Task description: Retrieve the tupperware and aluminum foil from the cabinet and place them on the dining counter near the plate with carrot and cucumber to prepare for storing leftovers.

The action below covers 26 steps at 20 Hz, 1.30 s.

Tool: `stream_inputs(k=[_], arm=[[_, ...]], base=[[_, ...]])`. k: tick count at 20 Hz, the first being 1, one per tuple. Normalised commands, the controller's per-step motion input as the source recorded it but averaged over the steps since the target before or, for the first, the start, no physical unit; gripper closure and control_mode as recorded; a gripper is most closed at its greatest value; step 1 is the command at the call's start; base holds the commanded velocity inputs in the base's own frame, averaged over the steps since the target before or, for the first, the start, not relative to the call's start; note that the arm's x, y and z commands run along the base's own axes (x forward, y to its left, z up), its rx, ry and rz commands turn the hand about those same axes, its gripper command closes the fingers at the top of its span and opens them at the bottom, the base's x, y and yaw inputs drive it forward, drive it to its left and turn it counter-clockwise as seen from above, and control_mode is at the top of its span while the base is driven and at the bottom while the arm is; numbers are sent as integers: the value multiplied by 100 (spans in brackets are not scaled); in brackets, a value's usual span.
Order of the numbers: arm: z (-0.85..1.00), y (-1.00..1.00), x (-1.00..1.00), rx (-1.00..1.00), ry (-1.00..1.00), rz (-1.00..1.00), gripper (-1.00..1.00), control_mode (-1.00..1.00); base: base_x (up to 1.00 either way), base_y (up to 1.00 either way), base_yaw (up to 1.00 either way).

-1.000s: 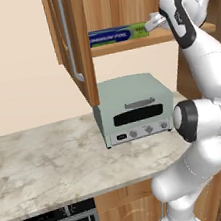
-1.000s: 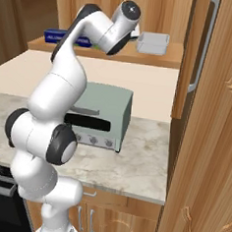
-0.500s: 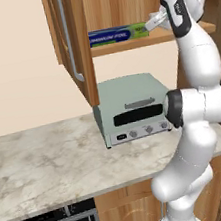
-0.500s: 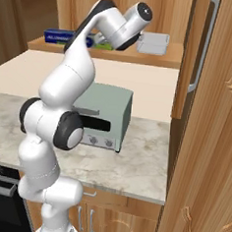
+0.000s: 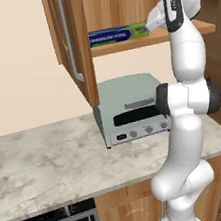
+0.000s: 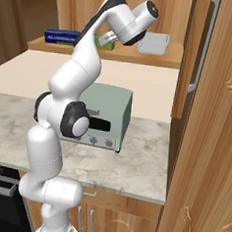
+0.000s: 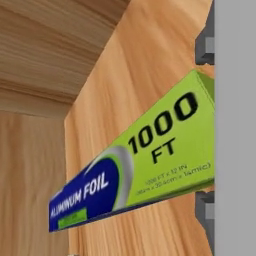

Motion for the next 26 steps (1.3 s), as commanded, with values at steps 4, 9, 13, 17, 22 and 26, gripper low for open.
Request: stream_inputs(k=[4,9,13,17,22,26], arm=[[0,20,1,-13,0,21,-100,-100],[-21,26,0,-7,-4,12,100,-100],[-50,19,0,-1,-21,2,100,-100],[-11,0,-15,13,-32,-2,100,-100],[0,6,-44,10,-22,-9,100,-100],[-4,48,-89,1,-10,-14,100,-100]], base=[[0,0,0],[0,0,0],[0,0,0],[0,0,0],[0,0,0],[0,0,0]])
